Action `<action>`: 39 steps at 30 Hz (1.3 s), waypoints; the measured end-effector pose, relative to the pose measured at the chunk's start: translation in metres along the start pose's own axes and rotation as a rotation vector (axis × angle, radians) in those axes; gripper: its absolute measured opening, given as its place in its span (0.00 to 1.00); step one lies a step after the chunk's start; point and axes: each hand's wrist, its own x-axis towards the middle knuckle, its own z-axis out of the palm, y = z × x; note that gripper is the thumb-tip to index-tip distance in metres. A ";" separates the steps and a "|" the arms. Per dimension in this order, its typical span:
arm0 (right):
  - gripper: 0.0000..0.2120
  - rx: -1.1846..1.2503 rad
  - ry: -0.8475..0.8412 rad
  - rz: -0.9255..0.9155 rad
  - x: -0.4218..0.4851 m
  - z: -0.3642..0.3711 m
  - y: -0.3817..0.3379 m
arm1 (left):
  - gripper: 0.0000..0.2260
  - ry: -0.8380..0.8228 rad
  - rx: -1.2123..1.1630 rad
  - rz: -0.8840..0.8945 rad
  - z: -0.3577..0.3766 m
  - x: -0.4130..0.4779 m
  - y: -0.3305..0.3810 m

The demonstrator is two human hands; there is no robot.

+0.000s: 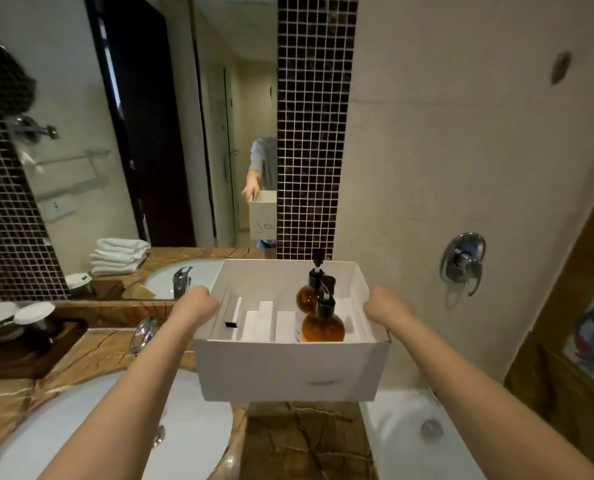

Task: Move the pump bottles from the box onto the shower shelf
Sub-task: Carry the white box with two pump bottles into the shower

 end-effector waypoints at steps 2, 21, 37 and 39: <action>0.15 -0.014 0.001 -0.018 -0.010 -0.038 -0.007 | 0.05 -0.020 0.016 0.000 -0.029 -0.010 0.021; 0.11 0.037 0.090 -0.025 -0.099 -0.229 0.021 | 0.12 -0.008 -0.096 0.145 -0.145 -0.101 0.159; 0.14 0.059 0.279 0.415 -0.196 -0.275 0.110 | 0.11 -0.292 0.001 0.540 -0.095 -0.120 0.275; 0.15 0.037 0.328 0.495 -0.217 -0.281 0.120 | 0.05 -0.357 -0.008 0.613 -0.089 -0.129 0.292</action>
